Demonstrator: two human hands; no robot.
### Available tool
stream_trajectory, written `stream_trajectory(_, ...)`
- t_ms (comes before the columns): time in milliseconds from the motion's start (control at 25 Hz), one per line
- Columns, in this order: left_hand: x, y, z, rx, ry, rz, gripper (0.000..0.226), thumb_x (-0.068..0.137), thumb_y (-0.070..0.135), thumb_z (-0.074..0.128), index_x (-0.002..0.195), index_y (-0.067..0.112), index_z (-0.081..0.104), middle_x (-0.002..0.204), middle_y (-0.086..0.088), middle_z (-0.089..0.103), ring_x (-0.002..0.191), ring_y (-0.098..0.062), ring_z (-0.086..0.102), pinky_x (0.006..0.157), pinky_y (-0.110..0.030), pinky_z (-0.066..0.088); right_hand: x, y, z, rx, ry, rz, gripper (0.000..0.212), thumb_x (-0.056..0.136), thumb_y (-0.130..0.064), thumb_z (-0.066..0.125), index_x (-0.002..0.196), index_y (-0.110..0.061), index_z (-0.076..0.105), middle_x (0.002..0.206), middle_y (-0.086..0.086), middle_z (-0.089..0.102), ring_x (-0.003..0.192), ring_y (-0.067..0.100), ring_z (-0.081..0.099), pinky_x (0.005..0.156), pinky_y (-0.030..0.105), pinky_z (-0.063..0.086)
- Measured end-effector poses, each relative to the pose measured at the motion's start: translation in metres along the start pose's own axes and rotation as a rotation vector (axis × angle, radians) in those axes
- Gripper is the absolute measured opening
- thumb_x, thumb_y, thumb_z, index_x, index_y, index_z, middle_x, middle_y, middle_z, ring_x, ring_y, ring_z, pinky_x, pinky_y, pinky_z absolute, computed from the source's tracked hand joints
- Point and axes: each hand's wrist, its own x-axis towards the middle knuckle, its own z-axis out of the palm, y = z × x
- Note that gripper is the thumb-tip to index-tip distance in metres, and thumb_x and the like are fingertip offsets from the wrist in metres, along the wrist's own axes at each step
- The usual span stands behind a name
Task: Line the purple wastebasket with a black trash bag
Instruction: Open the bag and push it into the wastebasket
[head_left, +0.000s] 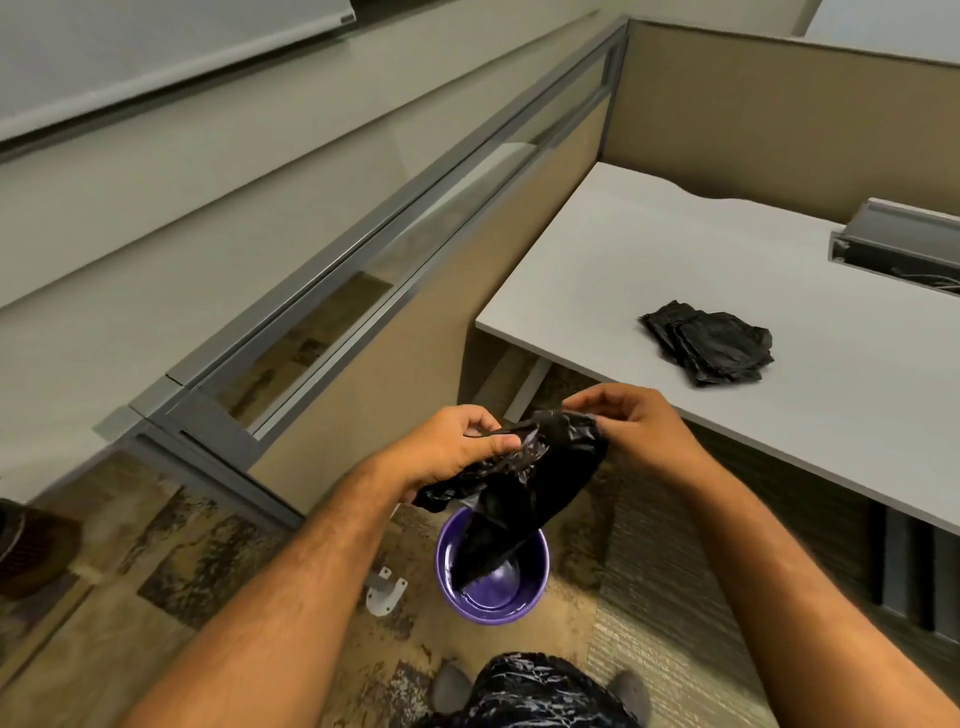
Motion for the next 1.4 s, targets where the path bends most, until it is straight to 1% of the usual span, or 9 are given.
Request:
stream_trajectory(320,-0.009,-0.016,0.004,-0.078,0.226,0.199,0.018,0.1,0.029,0.072,0.084,0.026,0.079,0.076,0.01,0.076,0.072,-0.003,0.07,0.069,-0.021,0.054,-0.007,0.016,0.012,0.084,0.416,0.063,0.028,0.104,0.001,0.058,0.1,-0.022,0.074,0.107,0.003,0.081,0.108,0.021,0.075,0.095,0.038,0.06)
stream_trajectory(440,-0.012,-0.017,0.015,-0.084,0.218,0.227,0.017,0.099,0.027,0.072,0.083,0.028,0.077,0.077,0.011,0.075,0.074,-0.003,0.07,0.067,-0.018,0.054,-0.021,0.018,0.038,0.042,0.496,0.085,0.007,0.093,-0.027,0.075,0.098,-0.028,0.07,0.109,-0.002,0.073,0.102,0.018,0.072,0.079,0.029,0.055)
stream_trajectory(560,-0.011,-0.018,0.029,-0.097,0.226,0.236,0.01,0.095,0.028,0.076,0.085,0.026,0.075,0.082,0.008,0.074,0.078,-0.009,0.072,0.069,-0.024,0.059,-0.026,0.038,0.067,0.03,0.359,0.324,0.061,0.074,-0.061,0.085,0.114,-0.023,0.06,0.116,0.003,0.061,0.101,0.018,0.067,0.074,0.03,0.053)
stream_trajectory(640,-0.008,-0.02,0.039,-0.099,0.266,0.227,0.009,0.094,0.031,0.076,0.087,0.026,0.075,0.084,0.007,0.075,0.081,-0.011,0.073,0.071,-0.027,0.061,-0.029,0.051,0.079,0.267,0.244,0.523,0.064,0.081,-0.039,0.09,0.127,-0.014,0.054,0.124,0.018,0.066,0.105,0.028,0.073,0.074,0.042,0.063)
stream_trajectory(760,-0.004,-0.025,0.045,-0.066,0.447,0.194,0.014,0.1,0.039,0.066,0.09,0.031,0.071,0.09,0.007,0.074,0.085,-0.011,0.072,0.066,-0.021,0.057,-0.032,0.067,0.072,0.424,0.299,0.5,0.052,0.085,0.012,0.073,0.125,-0.012,0.051,0.125,0.03,0.07,0.095,0.034,0.076,0.072,0.046,0.064)
stream_trajectory(960,0.004,-0.023,0.027,-0.476,0.815,-0.004,0.016,0.105,0.036,0.062,0.099,0.023,0.07,0.098,-0.003,0.073,0.091,-0.022,0.07,0.067,-0.028,0.053,-0.045,0.072,0.04,0.27,0.252,0.373,0.056,0.078,0.018,0.072,0.114,-0.022,0.057,0.129,0.015,0.071,0.102,0.027,0.073,0.069,0.034,0.057)
stream_trajectory(1080,0.004,-0.023,0.033,-0.53,0.675,-0.061,0.019,0.103,0.037,0.065,0.104,0.019,0.073,0.098,-0.006,0.078,0.089,-0.022,0.075,0.066,-0.03,0.059,-0.048,0.074,0.033,0.204,0.328,0.264,0.044,0.08,0.02,0.074,0.095,-0.018,0.058,0.113,0.014,0.079,0.089,0.024,0.079,0.067,0.026,0.061)
stream_trajectory(1280,-0.002,-0.029,0.041,0.14,0.31,0.112,0.013,0.094,0.035,0.077,0.089,0.022,0.076,0.094,-0.005,0.078,0.087,-0.017,0.074,0.074,-0.027,0.056,-0.047,0.068,0.027,0.189,0.45,0.139,0.039,0.086,0.02,0.047,0.075,-0.011,0.069,0.093,0.006,0.083,0.102,0.025,0.078,0.093,0.041,0.064)
stream_trajectory(1400,-0.004,-0.024,0.043,0.184,0.175,0.05,0.012,0.089,0.033,0.082,0.08,0.026,0.077,0.082,-0.001,0.08,0.074,-0.01,0.076,0.07,-0.026,0.058,-0.046,0.064,0.017,0.022,0.413,0.048,0.051,0.083,0.019,0.045,0.084,-0.017,0.081,0.1,0.0,0.081,0.103,0.017,0.074,0.097,0.04,0.061)
